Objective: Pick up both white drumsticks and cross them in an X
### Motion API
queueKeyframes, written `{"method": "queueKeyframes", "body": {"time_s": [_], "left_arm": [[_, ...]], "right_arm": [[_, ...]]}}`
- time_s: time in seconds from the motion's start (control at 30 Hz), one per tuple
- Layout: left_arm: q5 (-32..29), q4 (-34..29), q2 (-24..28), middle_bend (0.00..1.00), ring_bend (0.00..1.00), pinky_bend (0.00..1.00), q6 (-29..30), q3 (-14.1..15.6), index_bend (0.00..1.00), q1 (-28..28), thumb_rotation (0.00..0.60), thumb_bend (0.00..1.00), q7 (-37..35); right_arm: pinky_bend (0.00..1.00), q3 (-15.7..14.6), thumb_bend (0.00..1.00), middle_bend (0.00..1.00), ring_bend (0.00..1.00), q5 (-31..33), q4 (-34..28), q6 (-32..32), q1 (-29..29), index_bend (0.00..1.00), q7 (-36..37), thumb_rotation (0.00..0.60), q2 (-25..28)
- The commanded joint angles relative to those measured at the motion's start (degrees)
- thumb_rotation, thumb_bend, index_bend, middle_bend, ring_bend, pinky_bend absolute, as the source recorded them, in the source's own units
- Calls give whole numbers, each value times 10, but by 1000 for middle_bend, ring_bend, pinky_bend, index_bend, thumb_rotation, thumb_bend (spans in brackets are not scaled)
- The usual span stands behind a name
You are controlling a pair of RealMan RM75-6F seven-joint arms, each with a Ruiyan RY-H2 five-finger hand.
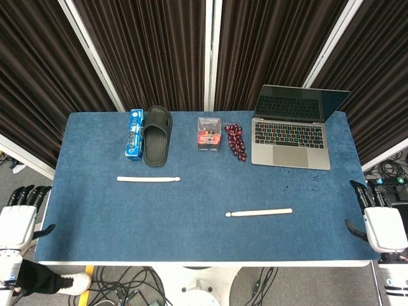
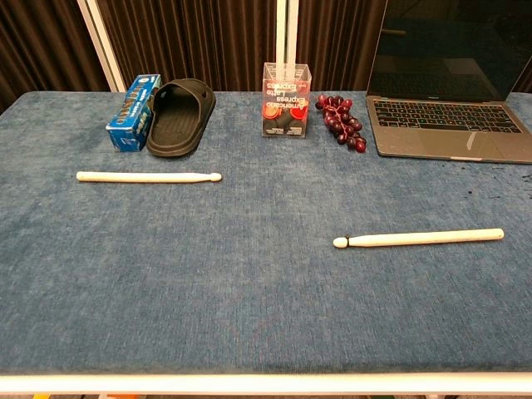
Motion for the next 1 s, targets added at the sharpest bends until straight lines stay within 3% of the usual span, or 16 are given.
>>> {"method": "queueKeyframes", "body": {"time_s": [0.03, 0.33, 0.47, 0.57, 0.7, 1.0], "left_arm": [[0, 5, -4, 180, 117, 135, -5, 3, 176, 0, 600, 0, -10], [5, 14, -5, 180, 118, 135, -1, 0, 176, -2, 600, 0, -25], [15, 14, -4, 180, 118, 136, 0, 1, 176, -5, 600, 0, -28], [16, 12, 0, 180, 118, 136, 0, 2, 176, -5, 600, 0, -30], [13, 13, 0, 180, 118, 136, 0, 3, 176, -3, 600, 0, -33], [5, 12, 2, 180, 118, 136, -6, 2, 176, -4, 600, 0, -35]], "right_arm": [[181, -2, 146, 120, 33, -2, 0, -3, 1, 30, 2, 600, 0], [179, -13, 180, 141, 36, -40, -3, -53, 40, 37, 11, 600, -5], [179, -12, 252, 216, 48, -46, 13, -115, 82, 165, -10, 600, -27], [178, -8, 264, 264, 68, -39, 41, -169, 118, 261, -30, 600, -57], [183, -6, 252, 309, 104, -33, 98, -223, 159, 304, -46, 600, -113], [205, -25, 229, 373, 150, -64, 228, -230, 192, 351, -83, 600, -229]]}}
